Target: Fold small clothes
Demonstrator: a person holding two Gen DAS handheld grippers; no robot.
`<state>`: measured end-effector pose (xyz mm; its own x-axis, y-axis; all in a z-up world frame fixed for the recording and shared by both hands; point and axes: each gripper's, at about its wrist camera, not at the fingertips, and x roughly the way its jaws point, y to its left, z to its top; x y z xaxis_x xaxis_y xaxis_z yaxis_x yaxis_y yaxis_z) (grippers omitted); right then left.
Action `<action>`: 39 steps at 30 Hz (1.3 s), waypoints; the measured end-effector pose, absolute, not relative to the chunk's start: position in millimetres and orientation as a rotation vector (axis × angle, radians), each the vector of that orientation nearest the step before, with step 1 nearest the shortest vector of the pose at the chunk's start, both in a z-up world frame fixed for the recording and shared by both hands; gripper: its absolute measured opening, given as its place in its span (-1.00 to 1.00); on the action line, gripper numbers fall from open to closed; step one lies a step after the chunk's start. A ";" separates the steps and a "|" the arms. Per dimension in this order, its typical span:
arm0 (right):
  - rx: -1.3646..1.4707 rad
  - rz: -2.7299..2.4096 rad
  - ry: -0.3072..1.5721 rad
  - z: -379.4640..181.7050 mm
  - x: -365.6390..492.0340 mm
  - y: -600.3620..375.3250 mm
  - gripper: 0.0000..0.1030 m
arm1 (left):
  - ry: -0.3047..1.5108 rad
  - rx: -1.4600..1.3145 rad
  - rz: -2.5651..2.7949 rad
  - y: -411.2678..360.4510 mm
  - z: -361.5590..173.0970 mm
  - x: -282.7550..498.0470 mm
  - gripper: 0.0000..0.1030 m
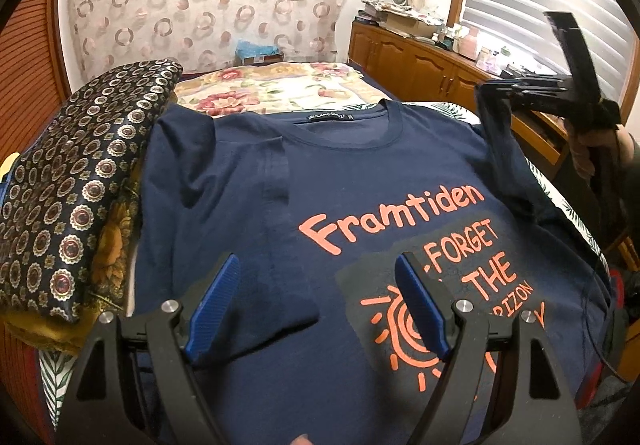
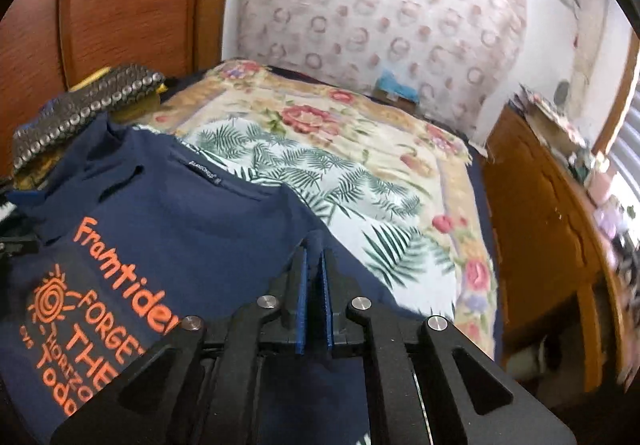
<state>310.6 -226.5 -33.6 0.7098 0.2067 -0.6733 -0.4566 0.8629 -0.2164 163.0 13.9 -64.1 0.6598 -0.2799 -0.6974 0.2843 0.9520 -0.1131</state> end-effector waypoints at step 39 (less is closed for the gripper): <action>-0.182 0.352 0.840 -115.8 318.0 -291.6 -0.04 | 0.945 0.217 -0.173 56.3 -39.1 315.3 -0.08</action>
<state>318.0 -291.6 -115.8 0.6145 0.2326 -0.7539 -0.3747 0.9270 -0.0194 315.3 56.3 -39.1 0.5746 -0.0519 -0.8168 0.2412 0.9644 0.1085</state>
